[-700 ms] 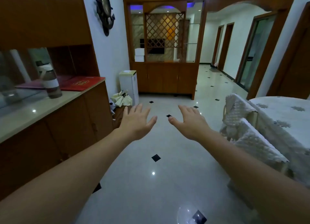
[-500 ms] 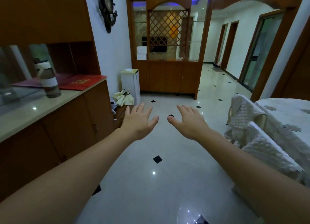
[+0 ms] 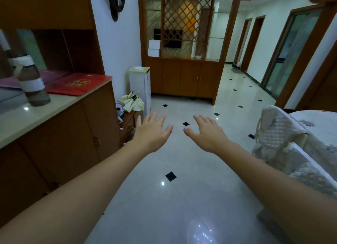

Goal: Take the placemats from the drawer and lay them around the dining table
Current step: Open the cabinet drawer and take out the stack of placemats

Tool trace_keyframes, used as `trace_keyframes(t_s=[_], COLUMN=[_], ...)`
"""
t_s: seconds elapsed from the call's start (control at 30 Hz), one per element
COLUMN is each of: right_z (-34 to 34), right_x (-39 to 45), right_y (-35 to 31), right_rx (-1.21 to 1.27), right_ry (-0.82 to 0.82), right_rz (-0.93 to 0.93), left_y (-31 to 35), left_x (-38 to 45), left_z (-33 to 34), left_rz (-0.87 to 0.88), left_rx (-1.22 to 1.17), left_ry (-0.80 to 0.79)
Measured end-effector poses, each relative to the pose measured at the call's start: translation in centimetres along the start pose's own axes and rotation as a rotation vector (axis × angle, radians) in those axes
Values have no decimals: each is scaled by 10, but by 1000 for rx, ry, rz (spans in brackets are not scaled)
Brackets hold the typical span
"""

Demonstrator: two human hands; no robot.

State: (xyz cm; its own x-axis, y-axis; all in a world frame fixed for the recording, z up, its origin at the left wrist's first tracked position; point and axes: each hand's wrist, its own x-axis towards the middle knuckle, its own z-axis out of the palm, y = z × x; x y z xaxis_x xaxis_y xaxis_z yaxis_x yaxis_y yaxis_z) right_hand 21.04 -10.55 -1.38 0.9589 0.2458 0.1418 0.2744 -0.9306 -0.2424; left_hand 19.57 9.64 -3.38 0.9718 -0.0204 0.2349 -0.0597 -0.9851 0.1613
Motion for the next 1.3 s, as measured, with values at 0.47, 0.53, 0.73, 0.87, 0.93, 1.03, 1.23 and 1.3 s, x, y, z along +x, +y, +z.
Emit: trace_keyframes(t_s=[0.47,0.53,0.73,0.87,0.93,1.03,1.23,1.3], right_z=[23,22,23,27,30,38,56,61], right_x=[172,199,259,301,323,360,456,492], right_y=[84,99,112,117,119,120,116,112], right_rx=[67,71,99,94,91,75,13,-9], right_ry=[-7,0,-25,-28,-37,-57,-63,-57], right_rz=[-72,-92,-150,-167,-166,-159,-143,-131], left_y=[10,18,25,16,10,-2,-43,-59], left_x=[158,179,230,272,295,334,430,467], left_z=[53,58,63,66,73,87,115,123], left_rz=[-71,-71,-77,-128,-131,-136,-128,-129], left_rx=[144,180,218,167,152,125,89,67], left_ry=[8,16,30,25,25,23,43,52])
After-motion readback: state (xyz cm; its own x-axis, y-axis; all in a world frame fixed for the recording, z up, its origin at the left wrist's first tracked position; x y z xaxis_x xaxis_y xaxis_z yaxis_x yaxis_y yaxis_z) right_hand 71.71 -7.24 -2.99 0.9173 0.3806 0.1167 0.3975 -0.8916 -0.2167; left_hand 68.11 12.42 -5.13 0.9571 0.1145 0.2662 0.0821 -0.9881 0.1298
